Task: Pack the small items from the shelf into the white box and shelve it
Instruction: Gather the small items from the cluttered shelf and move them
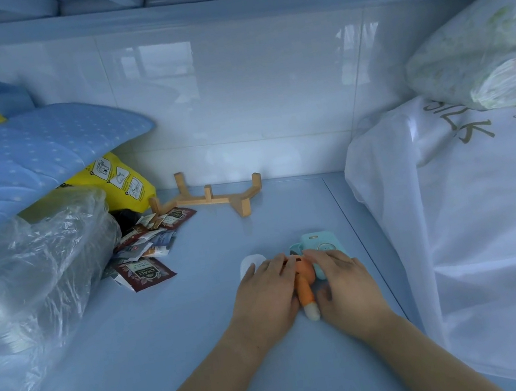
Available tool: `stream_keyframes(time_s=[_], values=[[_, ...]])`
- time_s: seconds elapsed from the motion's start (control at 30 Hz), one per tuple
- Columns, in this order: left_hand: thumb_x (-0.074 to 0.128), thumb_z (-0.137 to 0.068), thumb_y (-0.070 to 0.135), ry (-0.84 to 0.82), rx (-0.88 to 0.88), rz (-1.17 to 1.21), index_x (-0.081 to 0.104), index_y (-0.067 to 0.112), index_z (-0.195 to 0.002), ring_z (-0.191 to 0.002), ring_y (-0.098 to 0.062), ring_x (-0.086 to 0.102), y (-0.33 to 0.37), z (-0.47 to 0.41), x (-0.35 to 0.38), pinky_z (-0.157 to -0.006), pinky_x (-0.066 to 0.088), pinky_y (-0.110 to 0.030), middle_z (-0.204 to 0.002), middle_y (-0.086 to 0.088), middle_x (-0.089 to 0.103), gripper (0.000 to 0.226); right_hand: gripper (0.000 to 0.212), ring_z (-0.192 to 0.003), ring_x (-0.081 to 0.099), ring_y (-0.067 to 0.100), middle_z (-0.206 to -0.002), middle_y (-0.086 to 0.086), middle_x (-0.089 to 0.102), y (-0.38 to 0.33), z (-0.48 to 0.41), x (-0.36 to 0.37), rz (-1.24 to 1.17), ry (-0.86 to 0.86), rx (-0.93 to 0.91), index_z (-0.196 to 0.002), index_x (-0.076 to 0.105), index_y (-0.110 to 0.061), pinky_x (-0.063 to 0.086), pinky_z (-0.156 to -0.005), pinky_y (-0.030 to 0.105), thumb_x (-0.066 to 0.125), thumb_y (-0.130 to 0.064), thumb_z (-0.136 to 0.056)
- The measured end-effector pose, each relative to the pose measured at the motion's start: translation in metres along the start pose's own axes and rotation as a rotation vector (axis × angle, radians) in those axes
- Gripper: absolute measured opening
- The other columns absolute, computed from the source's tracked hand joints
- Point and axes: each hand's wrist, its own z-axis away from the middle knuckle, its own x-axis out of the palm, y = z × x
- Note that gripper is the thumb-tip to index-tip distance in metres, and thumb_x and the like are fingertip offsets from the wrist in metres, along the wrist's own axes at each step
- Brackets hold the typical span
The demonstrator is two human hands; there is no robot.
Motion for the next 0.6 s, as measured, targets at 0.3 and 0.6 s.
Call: stream_keyframes(time_s=[0.3,0.6], values=[[0.032,-0.098,0.026,0.058,0.016,0.119,0.033,0.016,-0.137,-0.121,-0.017,0.042,-0.006,0.004,0.000,-0.106,0.024,-0.027,-0.136,0.002,0.045,0.041,0.046,-0.101,0.062,0.024,-0.105,-0.003,0.068,0.005,0.000,0.002,0.033,0.043,-0.083,-0.107,0.062,-0.017,0.044,-0.072,0.033,0.078,-0.016,-0.064],[0.033,-0.097,0.037,0.202,-0.072,0.289,0.033,0.018,-0.138,-0.116,-0.016,0.046,-0.011,0.018,-0.019,-0.092,0.038,-0.026,-0.128,0.001,0.053,0.046,0.031,-0.091,0.061,0.022,-0.093,-0.004,0.066,-0.001,-0.001,0.000,0.006,0.069,-0.086,-0.100,0.060,-0.018,0.038,-0.072,0.031,0.058,-0.042,-0.081]])
